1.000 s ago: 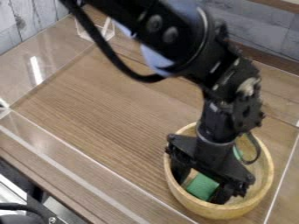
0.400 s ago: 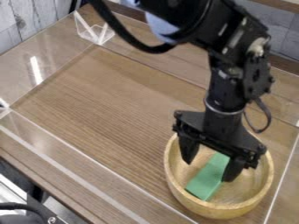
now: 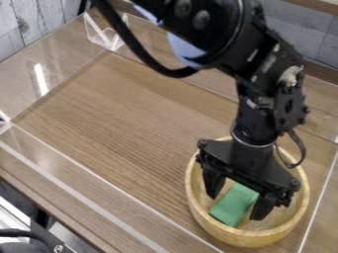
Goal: Move green object from inside the wooden bowl to the table next to it
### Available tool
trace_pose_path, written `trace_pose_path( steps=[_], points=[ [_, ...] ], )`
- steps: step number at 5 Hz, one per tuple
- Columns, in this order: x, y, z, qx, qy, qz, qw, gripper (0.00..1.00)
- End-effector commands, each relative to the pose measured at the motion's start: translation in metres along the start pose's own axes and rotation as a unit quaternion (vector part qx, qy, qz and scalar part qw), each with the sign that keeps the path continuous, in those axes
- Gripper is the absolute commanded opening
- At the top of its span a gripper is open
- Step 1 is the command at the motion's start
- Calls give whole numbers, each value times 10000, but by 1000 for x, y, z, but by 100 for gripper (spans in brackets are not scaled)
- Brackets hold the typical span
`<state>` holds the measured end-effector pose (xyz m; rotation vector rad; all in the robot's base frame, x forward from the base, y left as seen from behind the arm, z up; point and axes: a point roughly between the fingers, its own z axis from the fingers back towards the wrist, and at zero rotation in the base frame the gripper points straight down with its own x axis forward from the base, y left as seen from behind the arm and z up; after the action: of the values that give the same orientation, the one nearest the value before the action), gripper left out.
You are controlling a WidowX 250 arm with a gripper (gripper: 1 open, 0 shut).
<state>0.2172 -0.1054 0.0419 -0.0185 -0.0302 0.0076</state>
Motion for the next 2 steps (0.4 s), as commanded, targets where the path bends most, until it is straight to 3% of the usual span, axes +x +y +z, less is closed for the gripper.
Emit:
trace_pose_path(
  steps=[1,2],
  points=[
    [8,1,7,-33,-130,252,9996,100],
    [7,10,0,-36,-116,166,9998,0]
  ],
)
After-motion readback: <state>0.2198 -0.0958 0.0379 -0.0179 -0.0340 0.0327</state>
